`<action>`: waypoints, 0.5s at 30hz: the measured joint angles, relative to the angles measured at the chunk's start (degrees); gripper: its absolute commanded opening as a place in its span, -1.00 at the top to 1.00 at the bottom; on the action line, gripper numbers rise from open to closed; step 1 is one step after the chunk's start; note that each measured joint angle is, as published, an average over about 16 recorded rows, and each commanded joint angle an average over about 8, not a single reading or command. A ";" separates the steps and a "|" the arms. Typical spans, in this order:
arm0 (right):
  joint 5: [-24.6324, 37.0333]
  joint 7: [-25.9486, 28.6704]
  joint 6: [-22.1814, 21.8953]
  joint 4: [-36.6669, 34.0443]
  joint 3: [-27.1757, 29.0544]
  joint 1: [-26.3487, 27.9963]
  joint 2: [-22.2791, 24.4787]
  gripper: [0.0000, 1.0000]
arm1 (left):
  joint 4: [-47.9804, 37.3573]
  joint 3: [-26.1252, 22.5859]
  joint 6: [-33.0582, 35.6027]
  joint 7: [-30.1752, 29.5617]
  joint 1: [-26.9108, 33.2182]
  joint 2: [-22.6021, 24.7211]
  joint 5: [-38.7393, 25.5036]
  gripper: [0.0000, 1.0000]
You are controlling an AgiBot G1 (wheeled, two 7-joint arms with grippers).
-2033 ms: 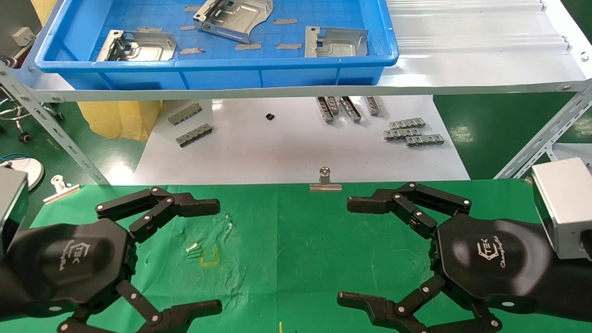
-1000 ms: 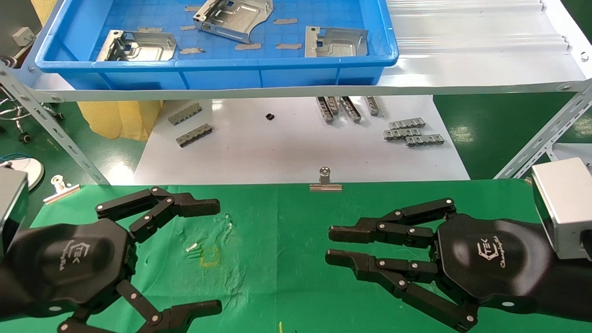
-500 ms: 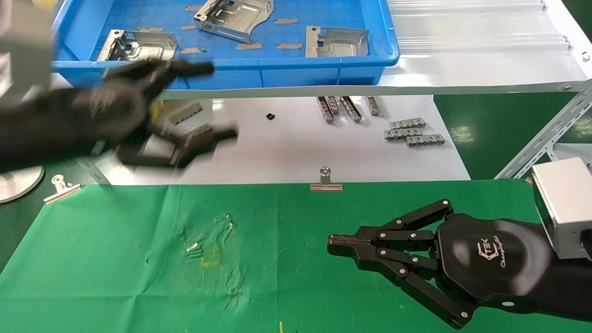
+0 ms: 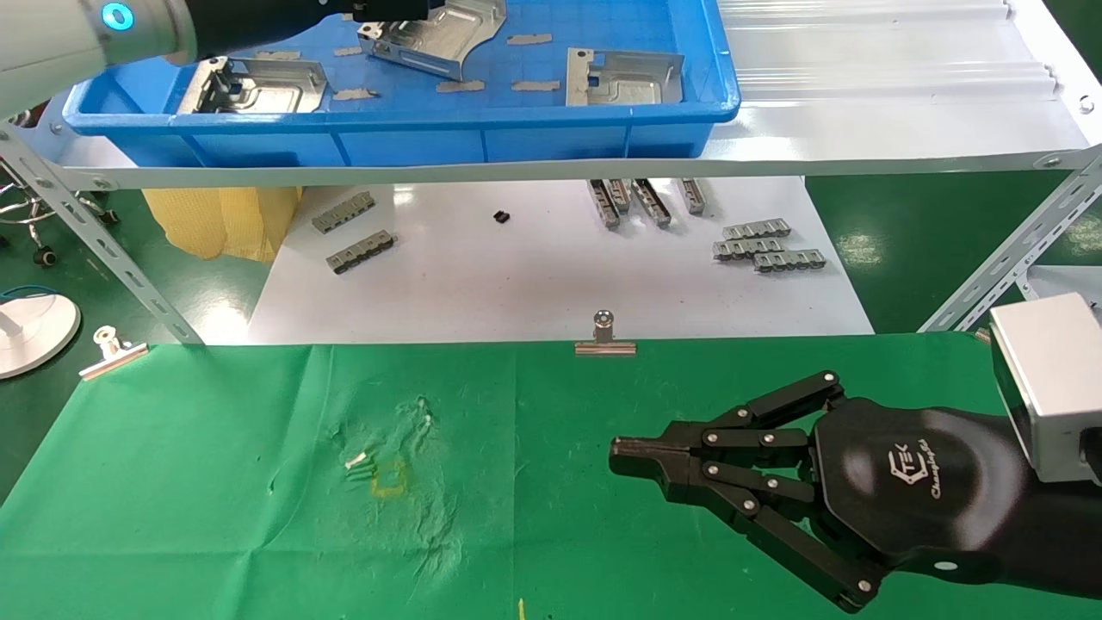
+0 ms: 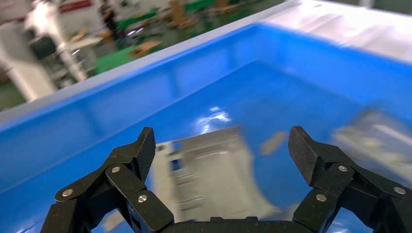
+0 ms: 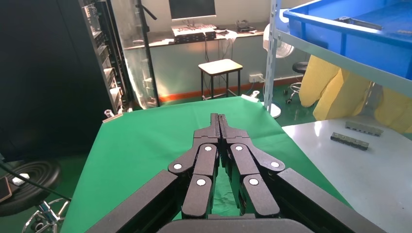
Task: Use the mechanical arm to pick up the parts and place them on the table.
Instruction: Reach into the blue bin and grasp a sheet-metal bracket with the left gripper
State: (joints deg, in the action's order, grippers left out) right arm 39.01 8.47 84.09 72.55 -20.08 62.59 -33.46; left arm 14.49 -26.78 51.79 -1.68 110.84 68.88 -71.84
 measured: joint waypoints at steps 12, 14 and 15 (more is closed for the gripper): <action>-0.01 0.00 0.00 0.00 -0.01 0.00 0.00 -1.00 | -12.46 -0.95 -9.55 0.40 4.32 5.84 -2.20 1.00; -0.01 -0.01 0.00 0.00 -0.01 0.00 0.00 -1.00 | -13.24 -1.04 -10.21 0.07 4.49 6.26 -2.33 1.00; -0.01 -0.01 0.00 0.00 -0.01 0.00 0.00 -1.00 | -13.53 -1.08 -10.51 -0.10 4.55 6.43 -2.39 1.00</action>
State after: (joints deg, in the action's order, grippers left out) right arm 39.00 8.47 84.09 72.55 -20.10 62.59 -33.46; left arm 0.95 -27.87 41.28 -1.79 115.39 75.31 -74.23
